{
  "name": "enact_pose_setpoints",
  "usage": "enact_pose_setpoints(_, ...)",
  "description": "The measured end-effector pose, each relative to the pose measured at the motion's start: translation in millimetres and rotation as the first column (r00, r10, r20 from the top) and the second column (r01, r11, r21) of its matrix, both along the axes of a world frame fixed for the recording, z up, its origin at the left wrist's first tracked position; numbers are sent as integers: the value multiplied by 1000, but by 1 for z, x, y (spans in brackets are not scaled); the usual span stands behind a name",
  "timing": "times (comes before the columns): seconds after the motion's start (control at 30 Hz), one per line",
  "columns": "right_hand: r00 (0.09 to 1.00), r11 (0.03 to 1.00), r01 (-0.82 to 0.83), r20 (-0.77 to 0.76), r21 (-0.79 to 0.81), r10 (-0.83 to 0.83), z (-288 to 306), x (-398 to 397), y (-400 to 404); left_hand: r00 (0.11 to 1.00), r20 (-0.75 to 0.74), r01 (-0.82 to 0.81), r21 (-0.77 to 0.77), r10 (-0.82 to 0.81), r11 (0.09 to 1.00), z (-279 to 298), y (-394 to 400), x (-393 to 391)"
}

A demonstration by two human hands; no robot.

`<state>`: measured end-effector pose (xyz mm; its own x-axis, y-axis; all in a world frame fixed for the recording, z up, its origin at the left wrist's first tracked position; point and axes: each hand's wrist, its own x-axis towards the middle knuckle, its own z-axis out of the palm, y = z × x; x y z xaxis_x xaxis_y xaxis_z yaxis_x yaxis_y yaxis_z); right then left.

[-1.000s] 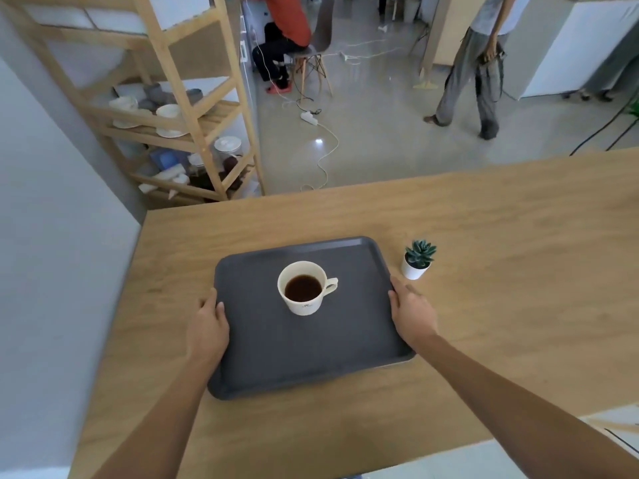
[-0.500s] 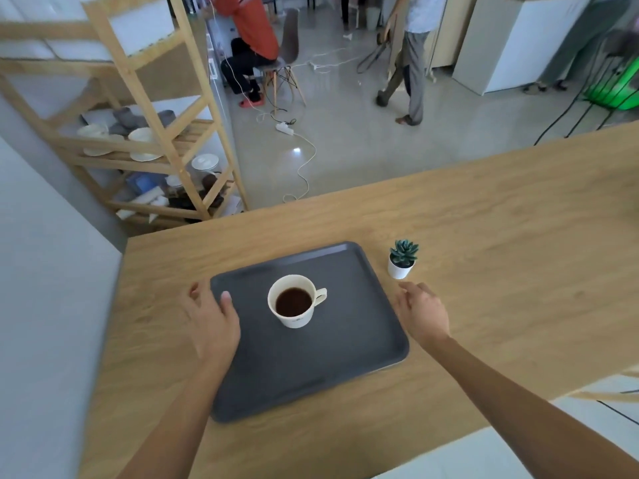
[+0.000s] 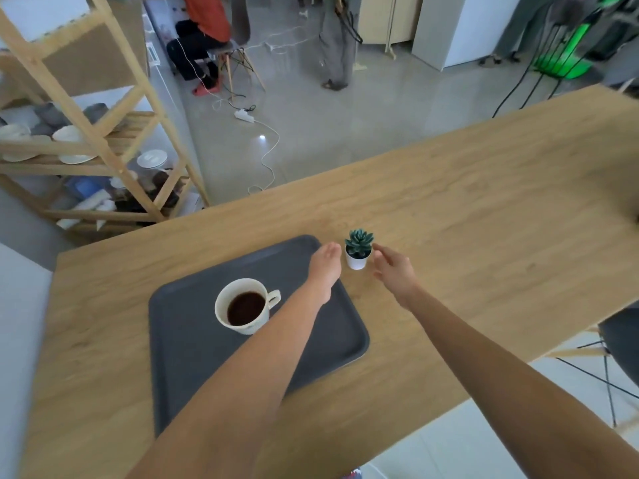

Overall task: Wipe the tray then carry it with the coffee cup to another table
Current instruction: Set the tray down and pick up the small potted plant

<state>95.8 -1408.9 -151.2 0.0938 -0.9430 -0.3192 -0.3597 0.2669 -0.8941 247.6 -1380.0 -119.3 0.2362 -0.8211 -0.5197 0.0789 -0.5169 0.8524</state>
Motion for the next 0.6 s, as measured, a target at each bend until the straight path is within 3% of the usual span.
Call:
enact_pose_setpoints(0.13, 985, 999, -27, 172, 41, 20, 7, 4, 0, 997, -79, 18, -8, -19, 1000, 1, -4, -4)
enact_pose_setpoints(0.27, 977, 998, -61, 205, 31, 54, 19, 17, -7, 998, -68, 12, -71, -17, 997, 13, -9, 9)
enact_pose_setpoints(0.43, 955, 987, -159, 251, -21, 159, 56, 63, -23, 992, -113, -82, -164, 63, 983, 49, -10, 53)
enact_pose_setpoints(0.6, 896, 943, -324, 293, -77, 332, 87, 148, -25, 960, -120, -272, -212, 251, 939, 78, 10, 134)
